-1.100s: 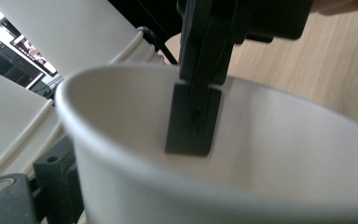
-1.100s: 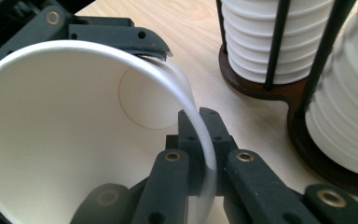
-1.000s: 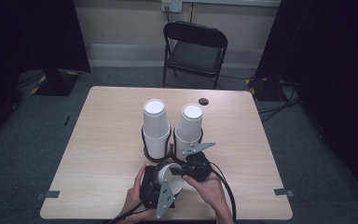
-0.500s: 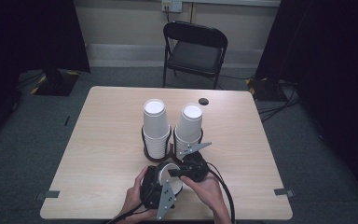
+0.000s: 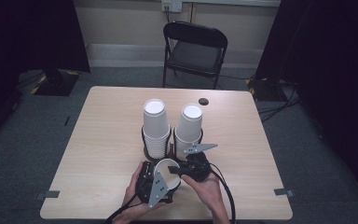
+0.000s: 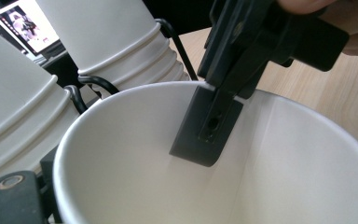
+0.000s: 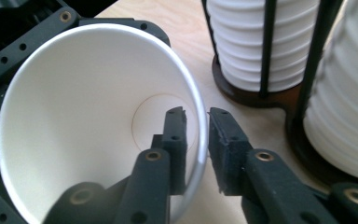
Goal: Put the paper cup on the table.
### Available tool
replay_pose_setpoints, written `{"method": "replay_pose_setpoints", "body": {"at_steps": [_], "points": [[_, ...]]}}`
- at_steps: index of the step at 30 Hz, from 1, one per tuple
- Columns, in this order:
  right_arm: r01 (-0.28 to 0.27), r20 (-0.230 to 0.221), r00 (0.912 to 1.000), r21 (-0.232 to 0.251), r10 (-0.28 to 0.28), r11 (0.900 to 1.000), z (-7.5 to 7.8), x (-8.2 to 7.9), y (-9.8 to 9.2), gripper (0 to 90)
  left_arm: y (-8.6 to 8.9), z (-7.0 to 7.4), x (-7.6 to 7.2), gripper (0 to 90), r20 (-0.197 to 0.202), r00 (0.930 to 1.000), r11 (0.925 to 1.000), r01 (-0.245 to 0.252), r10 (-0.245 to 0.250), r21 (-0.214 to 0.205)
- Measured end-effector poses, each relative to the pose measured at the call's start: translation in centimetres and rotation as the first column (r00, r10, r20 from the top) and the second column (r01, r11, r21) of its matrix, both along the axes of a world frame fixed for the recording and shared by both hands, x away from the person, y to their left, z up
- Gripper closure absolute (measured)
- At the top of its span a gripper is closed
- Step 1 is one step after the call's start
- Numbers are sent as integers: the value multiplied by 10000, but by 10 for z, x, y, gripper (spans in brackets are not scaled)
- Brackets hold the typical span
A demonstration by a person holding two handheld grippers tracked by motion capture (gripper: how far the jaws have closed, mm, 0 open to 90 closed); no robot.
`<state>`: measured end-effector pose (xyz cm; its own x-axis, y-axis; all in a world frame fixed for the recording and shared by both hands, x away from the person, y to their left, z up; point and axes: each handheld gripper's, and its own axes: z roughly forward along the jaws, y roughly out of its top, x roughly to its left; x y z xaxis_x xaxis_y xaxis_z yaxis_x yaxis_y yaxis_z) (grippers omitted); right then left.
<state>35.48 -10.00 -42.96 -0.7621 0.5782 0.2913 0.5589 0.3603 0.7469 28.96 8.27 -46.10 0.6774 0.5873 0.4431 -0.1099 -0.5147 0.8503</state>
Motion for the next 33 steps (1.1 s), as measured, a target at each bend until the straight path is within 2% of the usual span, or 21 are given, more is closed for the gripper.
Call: {"method": "replay_pose_setpoints", "body": {"at_steps": [1, 5, 7, 8, 9, 12, 13, 15, 18, 19, 22, 23, 24, 25, 26, 27, 28, 29, 30, 31, 33], "points": [[49, 110, 9999, 113, -50, 9999, 1, 0, -1, 741, 1, 0, 1, 96, -3, 10000, 10000, -67, 67, 52], [164, 301, 9994, 309, -173, 9994, 2, -1, -4, 714, 2, 1, 2, 96, -128, 9999, 9996, -44, 40, -280], [417, 530, 9976, 479, -443, 9980, 3, -4, -7, 649, 2, 1, 5, 96, -222, 9996, 9989, -200, 191, -423], [417, 530, 9976, 479, -443, 9980, 3, -4, -7, 649, 2, 1, 5, 96, -222, 9996, 9989, -200, 191, -423], [607, 657, 9957, 749, -657, 9953, 3, -5, -10, 615, 4, 1, 7, 97, -348, 9992, 9978, -234, 213, -621], [744, 825, 9932, 948, -823, 9927, 4, -7, -14, 588, 6, 2, 9, 97, -444, 9986, 9971, -325, 294, -691], [887, 1057, 9892, 1234, -1020, 9884, 5, -10, -19, 562, 7, 1, 10, 97, -546, 9982, 9956, -315, 267, -883], [928, 1272, 9856, 1422, -1112, 9855, 6, -12, -22, 537, 10, 1, 12, 97, -785, 9965, 9928, -374, 286, -1135], [854, 1567, 9818, 1396, -1071, 9865, 7, -13, -23, 496, 11, 1, 13, 99, -902, 9950, 9907, -532, 421, -1254], [889, 1907, 9748, 1458, -1162, 9853, 8, -16, -23, 469, 14, 2, 13, 99, -988, 9941, 9897, -584, 456, -1304], [958, 2093, 9692, 1648, -1298, 9817, 9, -17, -25, 448, 17, 2, 14, 99, -1134, 9919, 9864, -738, 573, -1471], [1132, 2271, 9618, 1772, -1525, 9776, 9, -19, -28, 430, 22, 3, 16, 99, -1320, 9896, 9817, -794, 567, -1734], [1209, 2285, 9598, 1877, -1630, 9748, 9, -20, -30, 418, 22, 3, 16, 99, -1320, 9896, 9817, -794, 567, -1734], [1285, 2306, 9572, 2037, -1752, 9706, 8, -21, -32, 407, 27, 2, 18, 99, -1616, 9856, 9748, -835, 501, -2069], [1285, 2306, 9572, 2037, -1752, 9706, 8, -21, -32, 407, 27, 2, 18, 99, -1616, 9856, 9748, -835, 501, -2069], [1515, 2443, 9473, 2277, -2071, 9619, 8, -24, -39, 386, 31, 3, 18, 99, -1737, 9834, 9720, -906, 529, -2167], [1515, 2443, 9473, 2277, -2071, 9619, 8, -24, -39, 386, 33, 3, 18, 99, -1779, 9827, 9706, -905, 508, -2232], [1554, 2509, 9442, 2322, -2135, 9602, 8, -26, -41, 382, 35, 3, 18, 99, -1925, 9802, 9634, -953, 469, -2507], [1688, 2581, 9382, 2402, -2305, 9559, 7, -28, -43, 363, 37, 4, 18, 99, -1957, 9796, 9608, -970, 461, -2596], [1901, 2664, 9297, 2439, -2542, 9510, 7, -30, -46, 334, 40, 6, 18, 99, -1897, 9800, 9644, -1053, 594, -2424], [1929, 2660, 9274, 2623, -2630, 9455, 6, -32, -47, 324, 42, 8, 16, 100, -1814, 9806, 9661, -1155, 739, -2309]]}}
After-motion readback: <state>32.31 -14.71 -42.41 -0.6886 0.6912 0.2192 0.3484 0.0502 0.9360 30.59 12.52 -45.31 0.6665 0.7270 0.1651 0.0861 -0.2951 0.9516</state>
